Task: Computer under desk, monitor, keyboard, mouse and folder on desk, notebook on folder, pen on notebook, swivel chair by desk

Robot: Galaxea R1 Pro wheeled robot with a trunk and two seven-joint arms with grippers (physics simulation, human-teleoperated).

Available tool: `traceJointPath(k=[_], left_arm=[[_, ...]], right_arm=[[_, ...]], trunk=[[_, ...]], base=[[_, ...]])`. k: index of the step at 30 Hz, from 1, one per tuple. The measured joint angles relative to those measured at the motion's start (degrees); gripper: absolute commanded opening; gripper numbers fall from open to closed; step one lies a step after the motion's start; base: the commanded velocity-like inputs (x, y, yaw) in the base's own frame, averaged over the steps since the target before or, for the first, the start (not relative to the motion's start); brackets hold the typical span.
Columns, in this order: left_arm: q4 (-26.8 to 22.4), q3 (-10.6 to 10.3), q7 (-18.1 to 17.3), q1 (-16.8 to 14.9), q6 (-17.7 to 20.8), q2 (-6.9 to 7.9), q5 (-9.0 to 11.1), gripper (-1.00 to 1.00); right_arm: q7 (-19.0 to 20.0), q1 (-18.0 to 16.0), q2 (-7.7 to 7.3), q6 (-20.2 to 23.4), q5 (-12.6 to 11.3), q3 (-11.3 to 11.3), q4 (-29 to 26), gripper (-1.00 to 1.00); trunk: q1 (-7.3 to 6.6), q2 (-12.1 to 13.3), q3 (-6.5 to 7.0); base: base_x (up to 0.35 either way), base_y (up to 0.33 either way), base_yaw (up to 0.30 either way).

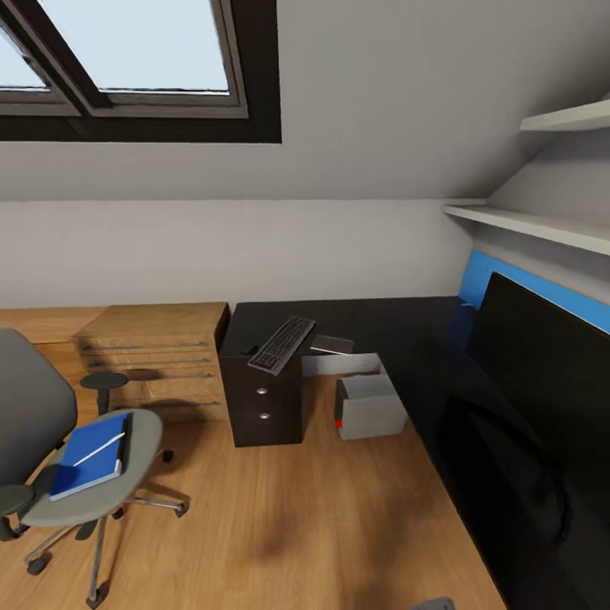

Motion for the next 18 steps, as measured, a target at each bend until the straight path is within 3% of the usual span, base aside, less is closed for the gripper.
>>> traceJointPath(k=[7,18], left_arm=[[0.0,0.0,0.0,0.0,0.01,0.0,0.01,1.0],[0.0,0.0,0.0,0.0,0.02,0.0,-0.01,1.0]], right_arm=[[0.01,0.44,-0.62,-1.92,2.06,-0.16,0.08,1.0],[0.01,0.52,-0.65,-3.31,2.38,-0.11,0.09,1.0]], trunk=[[0.0,-0.01,0.0],[-0.01,-0.01,0.0]], base=[[0.296,0.155,0.0],[0.33,0.016,0.0]])
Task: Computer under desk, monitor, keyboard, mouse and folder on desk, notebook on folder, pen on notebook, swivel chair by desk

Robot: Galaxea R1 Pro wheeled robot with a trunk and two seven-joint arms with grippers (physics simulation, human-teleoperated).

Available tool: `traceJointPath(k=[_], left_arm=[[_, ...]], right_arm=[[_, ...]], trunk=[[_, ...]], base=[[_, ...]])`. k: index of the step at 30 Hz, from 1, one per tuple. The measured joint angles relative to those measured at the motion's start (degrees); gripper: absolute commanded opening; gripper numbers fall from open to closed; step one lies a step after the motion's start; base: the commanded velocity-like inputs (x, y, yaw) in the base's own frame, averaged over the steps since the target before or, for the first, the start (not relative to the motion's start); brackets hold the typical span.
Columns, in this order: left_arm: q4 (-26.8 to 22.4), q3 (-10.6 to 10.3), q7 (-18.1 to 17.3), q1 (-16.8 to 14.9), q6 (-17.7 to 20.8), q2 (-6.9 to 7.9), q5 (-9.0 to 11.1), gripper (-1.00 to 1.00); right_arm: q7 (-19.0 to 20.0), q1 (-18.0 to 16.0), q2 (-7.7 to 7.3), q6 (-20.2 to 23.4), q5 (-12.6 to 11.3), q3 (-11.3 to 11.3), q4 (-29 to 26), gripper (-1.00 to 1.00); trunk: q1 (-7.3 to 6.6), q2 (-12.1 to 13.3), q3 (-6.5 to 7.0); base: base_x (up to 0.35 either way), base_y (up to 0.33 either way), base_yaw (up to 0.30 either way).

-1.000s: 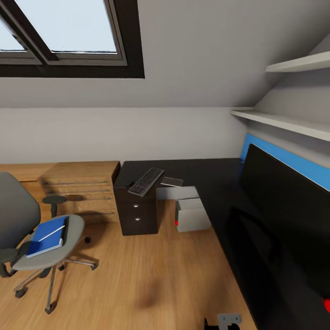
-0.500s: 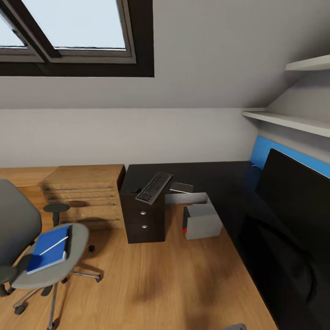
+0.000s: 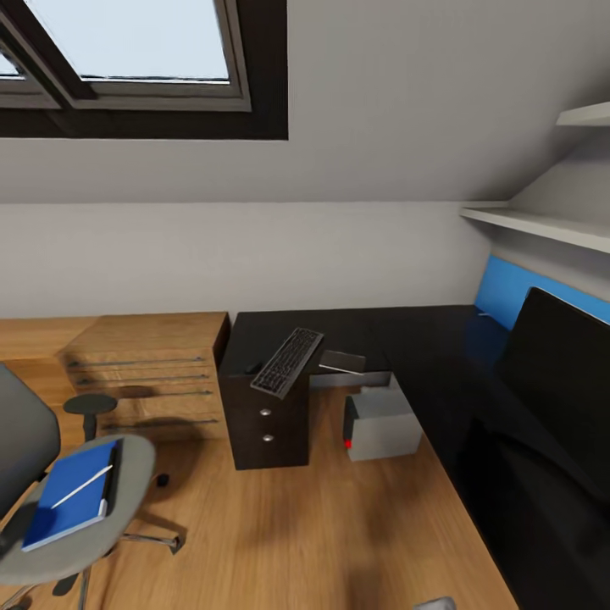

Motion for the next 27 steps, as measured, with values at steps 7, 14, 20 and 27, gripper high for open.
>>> traceJointPath(k=[7,14,20,27], left_arm=[[0.0,0.0,0.0,-0.01,0.0,0.12,0.05,1.0],[-0.01,0.0,0.0,0.0,0.0,0.17,0.05,1.0],[-0.01,-0.01,0.0,0.0,0.01,0.18,0.05,1.0],[-0.01,-0.01,0.0,0.0,0.01,0.18,0.05,1.0]], right_arm=[[0.25,0.75,-0.01,-2.8,0.06,-0.02,-0.05,1.0],[0.41,0.92,0.23,-3.3,-0.15,-0.05,-0.07,1.0],[0.43,0.94,0.33,-3.33,-0.2,-0.05,-0.08,1.0],[0.44,0.95,0.27,-3.33,-0.21,-0.07,-0.08,1.0]], trunk=[[0.02,0.01,0.0],[0.03,0.01,-0.1],[0.03,0.01,-0.22],[0.03,0.01,-0.36]], base=[[0.218,0.001,0.036],[0.035,0.0,0.21],[0.006,0.0,0.253],[0.001,0.0,0.26]])
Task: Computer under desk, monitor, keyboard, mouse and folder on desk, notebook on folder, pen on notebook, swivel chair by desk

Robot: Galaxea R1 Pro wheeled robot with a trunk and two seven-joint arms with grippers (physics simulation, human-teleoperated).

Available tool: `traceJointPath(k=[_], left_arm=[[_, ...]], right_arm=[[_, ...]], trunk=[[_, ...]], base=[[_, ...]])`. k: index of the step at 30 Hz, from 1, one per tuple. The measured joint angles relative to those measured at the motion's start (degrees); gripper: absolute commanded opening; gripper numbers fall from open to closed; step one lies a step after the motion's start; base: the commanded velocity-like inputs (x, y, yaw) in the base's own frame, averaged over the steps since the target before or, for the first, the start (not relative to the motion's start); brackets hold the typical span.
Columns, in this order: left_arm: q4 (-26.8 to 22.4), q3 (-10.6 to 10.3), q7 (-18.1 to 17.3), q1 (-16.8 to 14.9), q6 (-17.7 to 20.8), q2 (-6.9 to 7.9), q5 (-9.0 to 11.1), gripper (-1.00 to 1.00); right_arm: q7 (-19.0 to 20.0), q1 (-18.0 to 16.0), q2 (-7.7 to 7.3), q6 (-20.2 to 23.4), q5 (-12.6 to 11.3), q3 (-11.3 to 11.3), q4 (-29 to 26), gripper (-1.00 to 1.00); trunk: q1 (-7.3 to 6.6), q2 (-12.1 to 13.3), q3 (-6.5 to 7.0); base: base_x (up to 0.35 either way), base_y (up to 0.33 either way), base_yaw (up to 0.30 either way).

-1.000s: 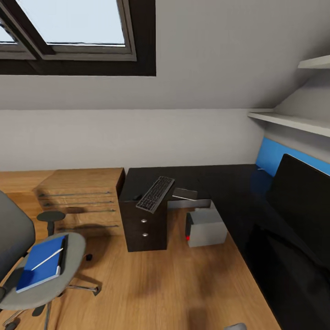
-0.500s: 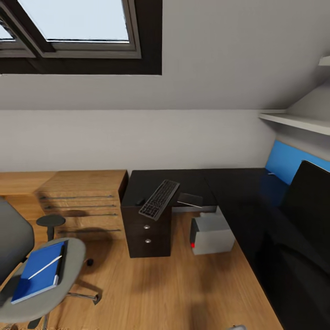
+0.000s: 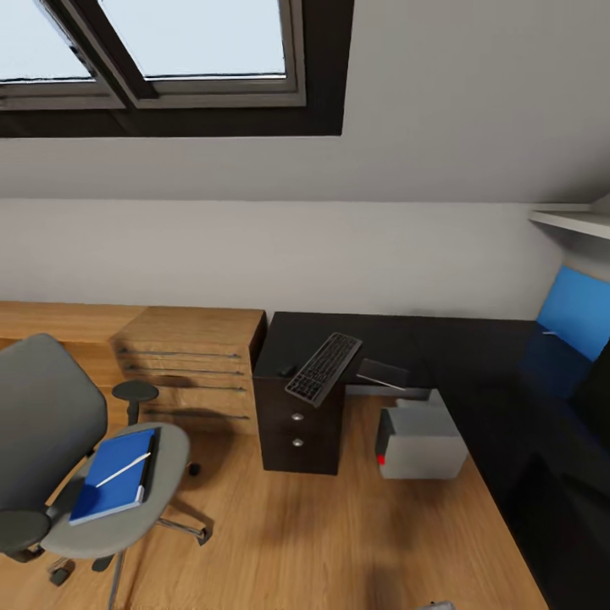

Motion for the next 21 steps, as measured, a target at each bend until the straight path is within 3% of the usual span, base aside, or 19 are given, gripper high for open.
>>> traceJointPath(k=[6,21], left_arm=[[0.01,0.01,0.0,0.0,-0.02,0.0,0.04,1.0],[0.01,0.01,0.0,-0.01,-0.02,0.0,0.04,1.0]], right_arm=[[0.0,0.0,-0.11,-0.02,0.1,-0.1,0.0,1.0],[0.0,0.01,-0.26,-0.09,0.01,-0.09,0.0,1.0]], trunk=[[-0.01,-0.01,-0.06],[-0.02,-0.01,-0.07]], base=[[0.098,0.108,0.138],[0.207,0.228,0.013]])
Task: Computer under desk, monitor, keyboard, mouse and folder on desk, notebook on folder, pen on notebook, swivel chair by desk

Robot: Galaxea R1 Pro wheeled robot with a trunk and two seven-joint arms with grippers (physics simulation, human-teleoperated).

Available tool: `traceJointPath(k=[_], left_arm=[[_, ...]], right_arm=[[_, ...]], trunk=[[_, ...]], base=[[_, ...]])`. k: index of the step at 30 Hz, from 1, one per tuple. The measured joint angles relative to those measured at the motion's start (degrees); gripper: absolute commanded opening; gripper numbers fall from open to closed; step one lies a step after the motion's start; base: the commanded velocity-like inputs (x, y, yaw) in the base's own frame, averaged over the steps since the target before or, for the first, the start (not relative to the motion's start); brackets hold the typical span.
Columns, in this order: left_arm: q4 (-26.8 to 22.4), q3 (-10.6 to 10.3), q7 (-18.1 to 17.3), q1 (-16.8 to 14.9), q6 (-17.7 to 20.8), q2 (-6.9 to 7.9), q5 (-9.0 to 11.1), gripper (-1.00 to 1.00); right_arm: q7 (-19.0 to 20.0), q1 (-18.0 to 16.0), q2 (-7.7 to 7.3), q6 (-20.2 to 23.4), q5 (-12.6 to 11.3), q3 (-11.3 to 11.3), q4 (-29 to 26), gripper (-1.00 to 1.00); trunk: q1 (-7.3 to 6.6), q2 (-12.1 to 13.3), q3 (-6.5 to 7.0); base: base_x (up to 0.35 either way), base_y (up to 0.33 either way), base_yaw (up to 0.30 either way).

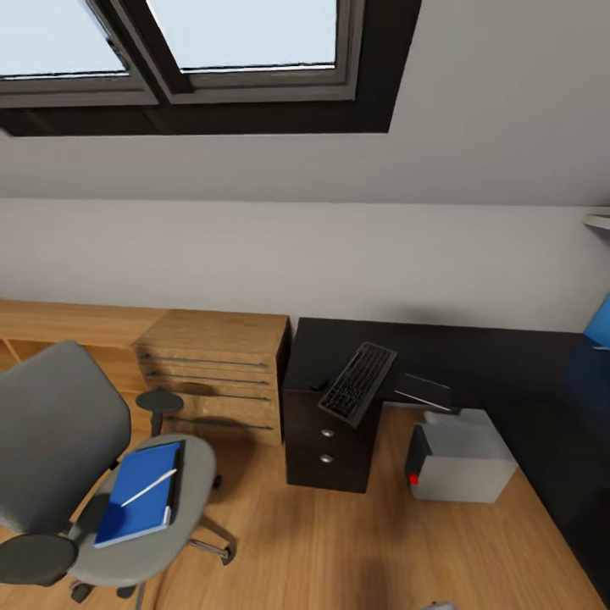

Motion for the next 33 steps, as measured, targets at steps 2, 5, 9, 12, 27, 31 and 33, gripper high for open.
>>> traceJointPath(k=[2,5,9,12,27,31,33], left_arm=[[0.0,0.0,0.0,0.0,0.0,0.0,0.0,1.0],[0.0,0.0,0.0,0.0,0.01,0.0,-0.01,1.0],[0.0,0.0,0.0,0.0,0.01,0.0,-0.01,1.0],[0.01,-0.04,0.0,0.0,0.01,0.0,-0.01,1.0],[0.0,-0.11,0.0,0.0,0.05,-0.18,-0.09,1.0],[0.0,-0.1,0.0,0.0,0.08,-0.28,-0.1,1.0],[0.0,-0.09,0.0,0.0,0.06,-0.31,-0.13,1.0]], right_arm=[[-0.03,0.0,0.0,0.0,-0.04,0.01,0.0,1.0],[-0.04,0.0,0.02,-0.02,-0.1,0.02,0.0,1.0],[-0.15,-0.02,0.34,0.0,-0.51,0.02,-0.36,1.0],[-0.42,-0.03,0.6,0.47,-0.61,-0.02,-2.86,1.0],[0.29,-0.67,3.68,3.38,-20.22,-0.46,-22.87,1.0],[2.1,-1.97,4.1,6.28,-27.38,-0.46,-26.36,1.0],[3.5,-2.64,4.17,7.74,-32.44,-0.47,-28.46,1.0]], trunk=[[0.01,0.0,0.0],[0.01,0.0,0.0],[0.02,0.0,0.0],[0.02,0.0,0.0],[0.02,0.0,0.0],[0.02,0.0,0.0],[0.02,0.0,0.0]], base=[[0.084,0.081,0.0],[0.037,0.036,0.0],[0.006,0.006,0.0],[0.0,0.0,0.0],[0.0,0.0,0.0],[0.0,0.0,0.0],[0.0,0.0,0.0]])
